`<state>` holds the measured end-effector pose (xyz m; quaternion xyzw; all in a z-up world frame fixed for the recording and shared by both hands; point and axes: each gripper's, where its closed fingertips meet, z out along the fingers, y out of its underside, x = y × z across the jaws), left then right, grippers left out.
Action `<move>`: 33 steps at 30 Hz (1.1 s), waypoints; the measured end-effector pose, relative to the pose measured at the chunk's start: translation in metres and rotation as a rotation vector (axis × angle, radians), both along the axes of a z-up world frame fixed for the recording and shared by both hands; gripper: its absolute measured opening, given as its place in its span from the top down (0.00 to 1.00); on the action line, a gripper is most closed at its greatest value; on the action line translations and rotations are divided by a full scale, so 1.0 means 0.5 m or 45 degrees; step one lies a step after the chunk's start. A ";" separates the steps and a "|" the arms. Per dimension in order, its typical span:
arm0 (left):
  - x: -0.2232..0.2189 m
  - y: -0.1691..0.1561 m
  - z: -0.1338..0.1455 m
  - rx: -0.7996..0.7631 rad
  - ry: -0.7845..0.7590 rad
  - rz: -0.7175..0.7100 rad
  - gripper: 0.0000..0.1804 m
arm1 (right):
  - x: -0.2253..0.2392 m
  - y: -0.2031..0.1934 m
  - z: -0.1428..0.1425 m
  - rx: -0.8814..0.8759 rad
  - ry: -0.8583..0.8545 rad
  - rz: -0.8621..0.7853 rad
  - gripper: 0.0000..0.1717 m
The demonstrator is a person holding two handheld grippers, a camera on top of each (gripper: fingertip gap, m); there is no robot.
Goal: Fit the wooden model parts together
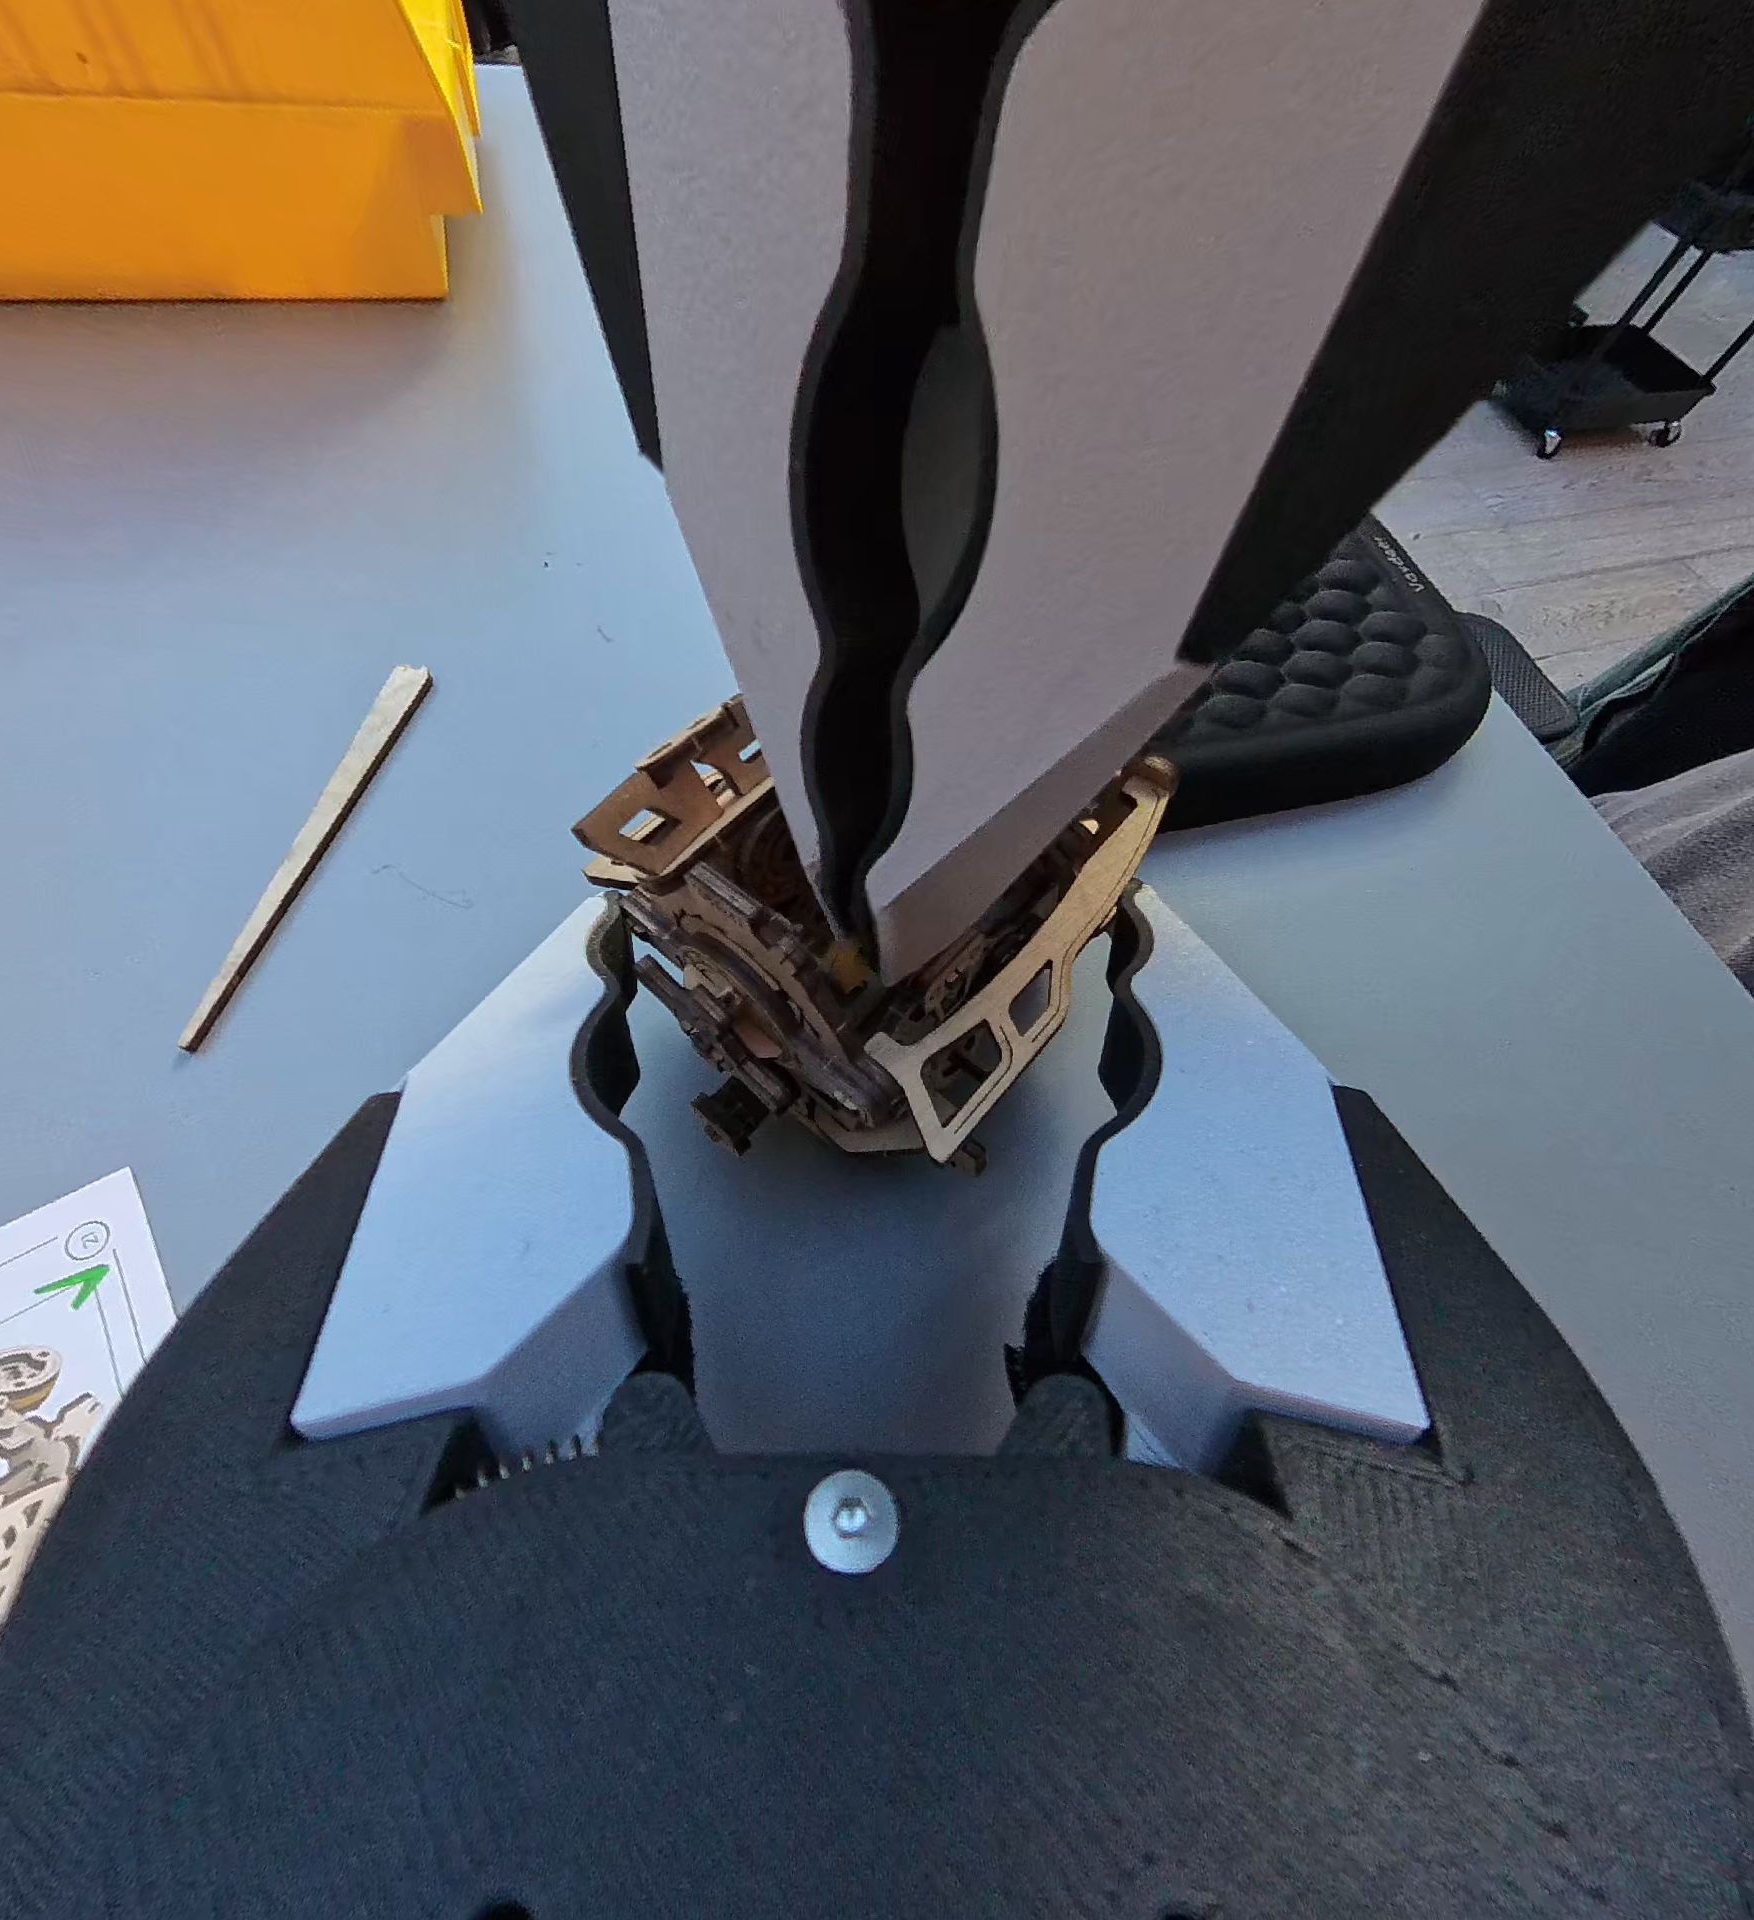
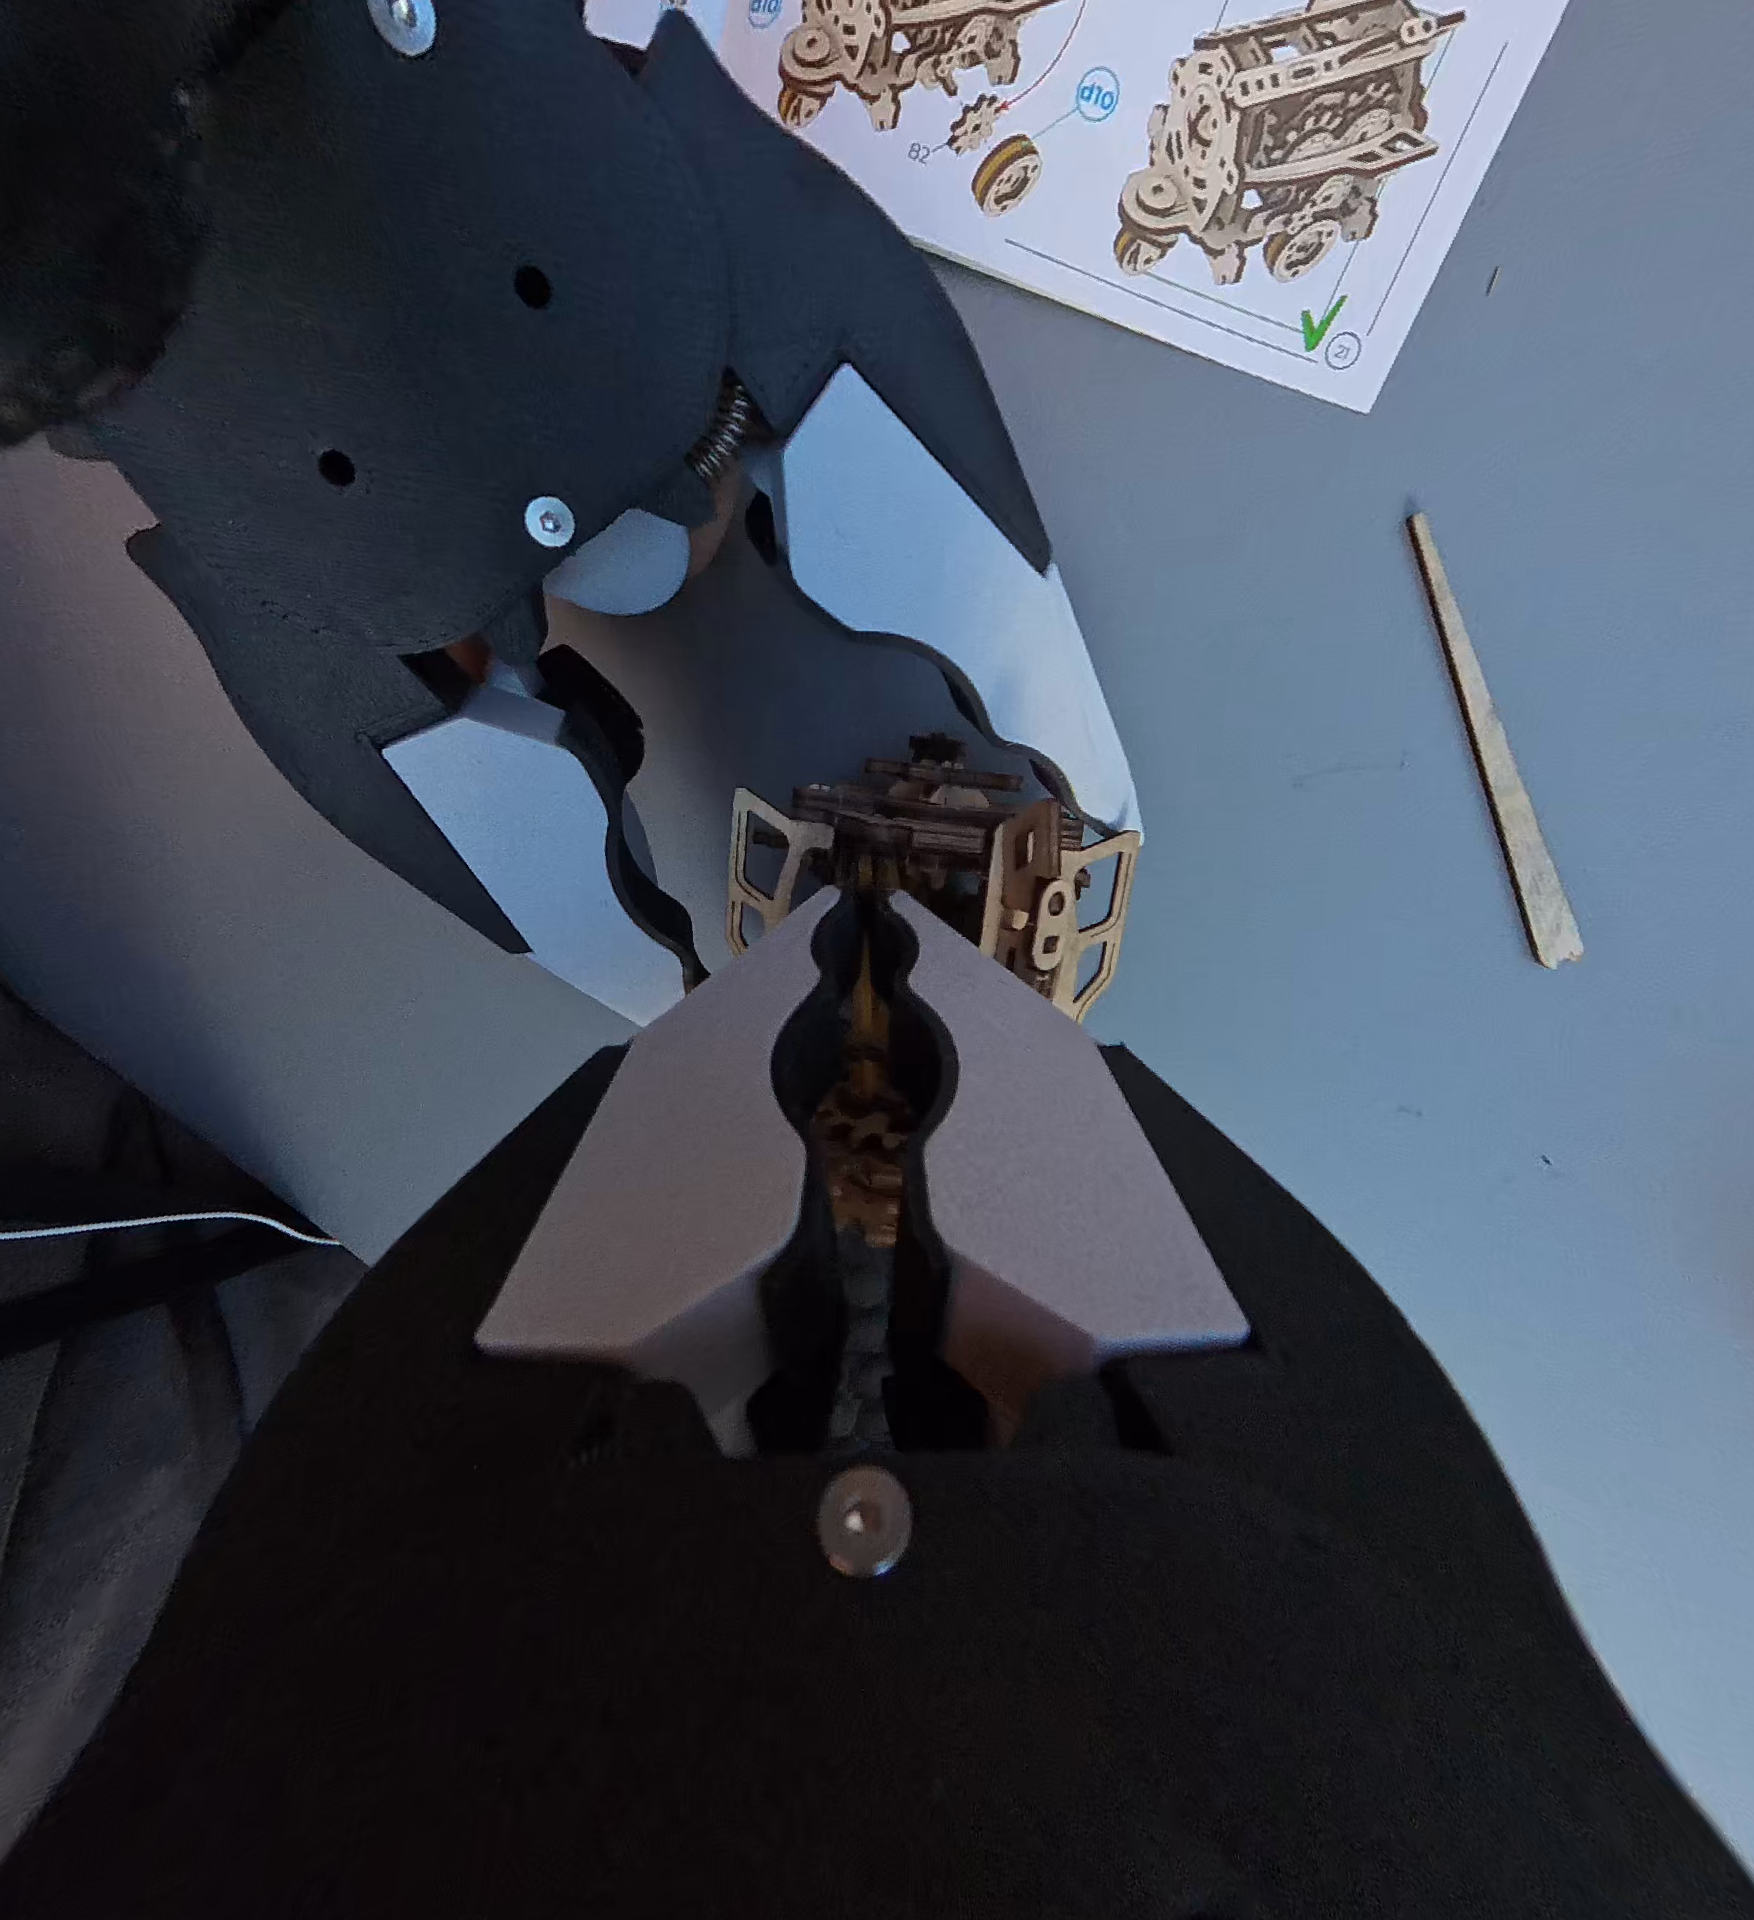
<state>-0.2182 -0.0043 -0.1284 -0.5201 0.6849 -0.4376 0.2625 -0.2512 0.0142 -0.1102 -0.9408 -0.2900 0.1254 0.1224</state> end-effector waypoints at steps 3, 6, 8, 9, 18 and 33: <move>0.000 0.000 0.000 0.005 -0.002 0.003 0.50 | -0.002 0.002 -0.001 -0.046 0.045 -0.077 1.00; 0.000 0.000 0.000 0.005 -0.002 0.005 0.50 | -0.006 0.000 0.001 -0.168 0.157 -0.223 1.00; 0.000 0.001 0.000 0.002 0.000 0.006 0.50 | -0.012 -0.001 0.001 -0.258 0.240 -0.323 1.00; 0.001 0.001 -0.001 0.003 0.002 0.010 0.50 | -0.013 -0.002 0.001 -0.299 0.264 -0.358 1.00; 0.000 0.004 -0.004 0.014 0.012 0.012 0.50 | -0.014 -0.001 -0.004 -0.107 0.009 -0.149 1.00; 0.000 0.004 -0.003 -0.045 0.029 -0.002 0.50 | -0.011 -0.023 0.022 0.423 0.228 0.156 1.00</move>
